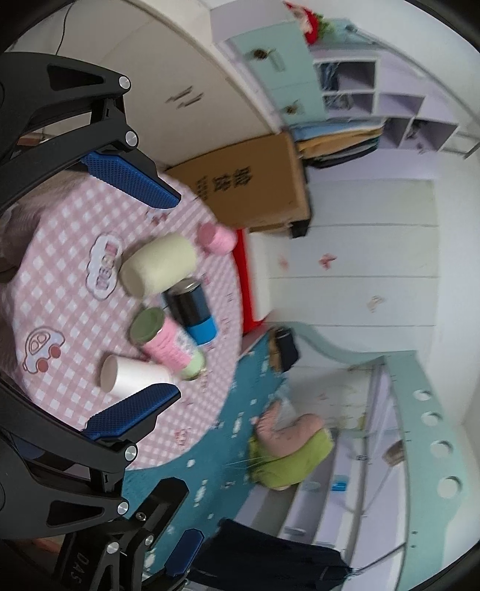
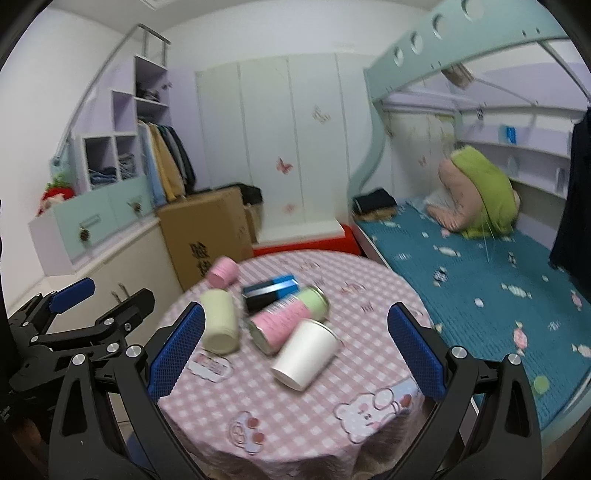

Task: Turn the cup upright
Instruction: 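Move the left gripper toward the white paper cup lying on its side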

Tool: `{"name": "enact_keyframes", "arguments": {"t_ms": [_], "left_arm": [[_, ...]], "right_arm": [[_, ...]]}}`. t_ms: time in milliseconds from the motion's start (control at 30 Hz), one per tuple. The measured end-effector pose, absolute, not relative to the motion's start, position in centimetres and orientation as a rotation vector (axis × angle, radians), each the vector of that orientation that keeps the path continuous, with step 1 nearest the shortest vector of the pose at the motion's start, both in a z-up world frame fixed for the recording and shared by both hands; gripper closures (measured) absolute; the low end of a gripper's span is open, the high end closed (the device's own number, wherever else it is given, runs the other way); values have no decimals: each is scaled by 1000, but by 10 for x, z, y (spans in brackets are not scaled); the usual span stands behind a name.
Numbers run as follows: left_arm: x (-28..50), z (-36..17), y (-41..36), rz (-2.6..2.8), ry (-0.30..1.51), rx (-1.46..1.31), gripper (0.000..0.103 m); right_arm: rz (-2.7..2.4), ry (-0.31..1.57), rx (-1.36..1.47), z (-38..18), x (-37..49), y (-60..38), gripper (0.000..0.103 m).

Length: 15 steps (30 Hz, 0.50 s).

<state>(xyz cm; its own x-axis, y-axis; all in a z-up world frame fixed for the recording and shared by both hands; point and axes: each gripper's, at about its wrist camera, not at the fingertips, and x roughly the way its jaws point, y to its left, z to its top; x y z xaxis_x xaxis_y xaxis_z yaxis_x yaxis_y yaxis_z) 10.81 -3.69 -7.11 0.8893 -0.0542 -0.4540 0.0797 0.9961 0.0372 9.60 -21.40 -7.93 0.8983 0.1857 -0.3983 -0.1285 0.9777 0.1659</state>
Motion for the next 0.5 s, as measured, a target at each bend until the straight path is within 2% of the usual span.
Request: {"name": "enact_keyframes", "arguments": {"t_ms": [300, 500], "left_arm": [[175, -142, -80, -156, 705, 52, 7], [201, -176, -115, -203, 794, 86, 7]], "right_arm": [[58, 586, 198, -134, 150, -256, 7], [23, 656, 231, -162, 174, -279, 7]]}}
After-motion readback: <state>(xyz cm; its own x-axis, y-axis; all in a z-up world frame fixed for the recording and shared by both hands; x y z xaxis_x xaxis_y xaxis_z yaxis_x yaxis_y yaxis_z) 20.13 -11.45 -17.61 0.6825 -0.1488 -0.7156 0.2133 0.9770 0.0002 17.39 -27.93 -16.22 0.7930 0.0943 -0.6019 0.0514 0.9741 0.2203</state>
